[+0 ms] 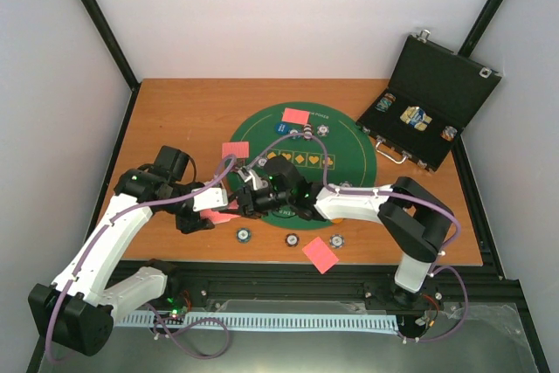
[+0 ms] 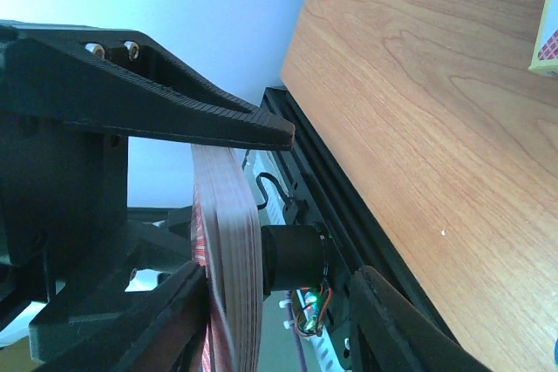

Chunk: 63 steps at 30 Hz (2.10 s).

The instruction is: Distribute texas hold em gaming equipment

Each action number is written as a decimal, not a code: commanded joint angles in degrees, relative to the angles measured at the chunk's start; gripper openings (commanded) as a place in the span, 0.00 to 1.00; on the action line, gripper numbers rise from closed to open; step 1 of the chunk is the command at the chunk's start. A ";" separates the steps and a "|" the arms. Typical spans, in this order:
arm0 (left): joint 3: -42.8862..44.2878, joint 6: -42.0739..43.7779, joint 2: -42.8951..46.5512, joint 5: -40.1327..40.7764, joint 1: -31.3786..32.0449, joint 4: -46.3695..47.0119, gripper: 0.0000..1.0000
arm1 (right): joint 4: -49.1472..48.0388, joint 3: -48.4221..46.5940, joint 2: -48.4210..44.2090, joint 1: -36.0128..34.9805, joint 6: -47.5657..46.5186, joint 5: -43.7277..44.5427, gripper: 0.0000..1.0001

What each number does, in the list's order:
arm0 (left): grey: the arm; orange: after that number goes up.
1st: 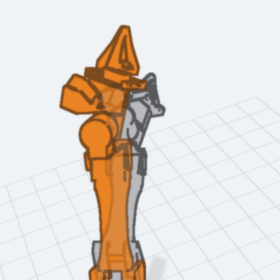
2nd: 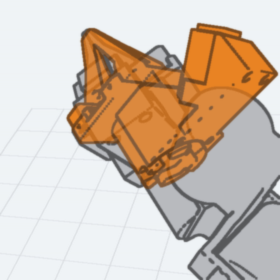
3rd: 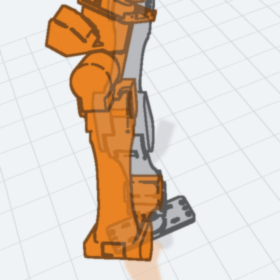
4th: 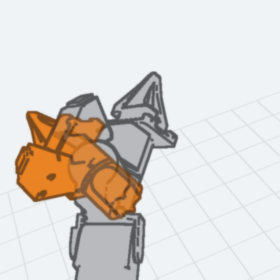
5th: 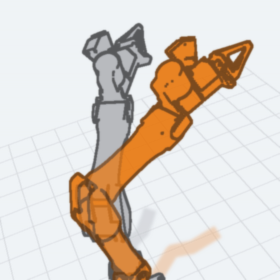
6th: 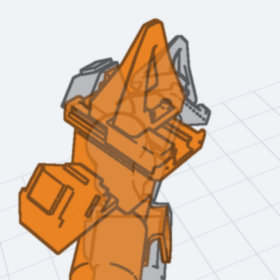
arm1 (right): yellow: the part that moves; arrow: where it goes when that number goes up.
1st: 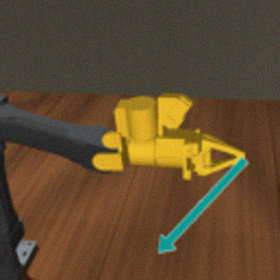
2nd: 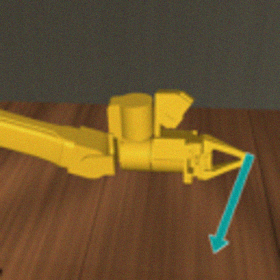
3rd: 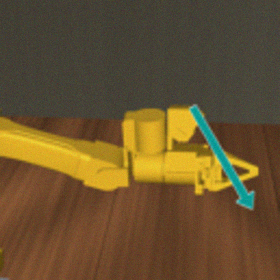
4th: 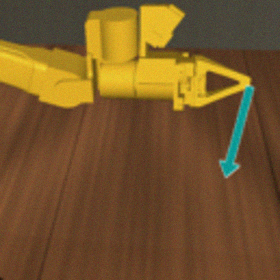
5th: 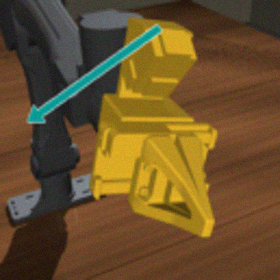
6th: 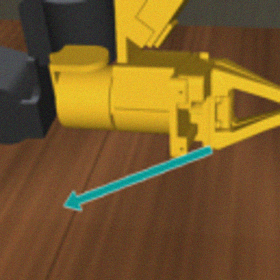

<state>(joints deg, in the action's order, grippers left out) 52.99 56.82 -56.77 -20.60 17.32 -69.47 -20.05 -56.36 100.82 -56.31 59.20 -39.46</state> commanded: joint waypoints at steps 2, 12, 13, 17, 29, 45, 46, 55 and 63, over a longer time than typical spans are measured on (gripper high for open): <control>1.88 0.75 0.83 -1.69 -0.07 0.53 0.52 | 9.43 0.99 -0.90 1.16 -3.33 2.70 0.42; 0.91 0.44 0.53 -1.69 -0.05 1.53 0.52 | 19.92 -3.14 -3.74 3.13 -9.44 2.00 0.08; 1.01 0.41 0.52 -1.64 -0.03 1.53 0.52 | 21.29 -3.63 -3.84 3.59 -10.20 1.83 0.07; 0.96 0.40 0.46 -1.63 -0.09 1.62 0.52 | 26.52 -5.10 -5.12 6.43 -13.48 1.31 0.03; 1.06 0.05 0.50 -1.70 -0.09 1.45 0.52 | 36.36 -24.94 9.87 16.76 -22.47 -1.56 0.03; 0.43 -0.70 1.11 -1.61 -0.09 1.36 0.52 | 54.88 -83.58 54.82 19.91 -21.03 1.63 0.05; 0.27 -0.74 1.20 -1.70 -0.10 1.30 0.52 | 54.49 -83.94 55.40 20.07 -20.67 1.92 0.07; -0.95 -0.51 1.68 -1.92 -0.07 1.02 0.52 | 59.54 -83.20 52.73 20.60 -24.26 7.54 0.49; 0.03 -0.67 1.39 -1.98 -0.08 0.77 0.52 | 64.81 -80.06 46.72 21.56 -28.17 10.81 0.58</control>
<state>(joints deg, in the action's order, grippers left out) 51.57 56.66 -55.86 -21.10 17.32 -68.82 39.33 -136.88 152.03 -35.75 34.00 -31.75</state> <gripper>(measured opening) 0.681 0.575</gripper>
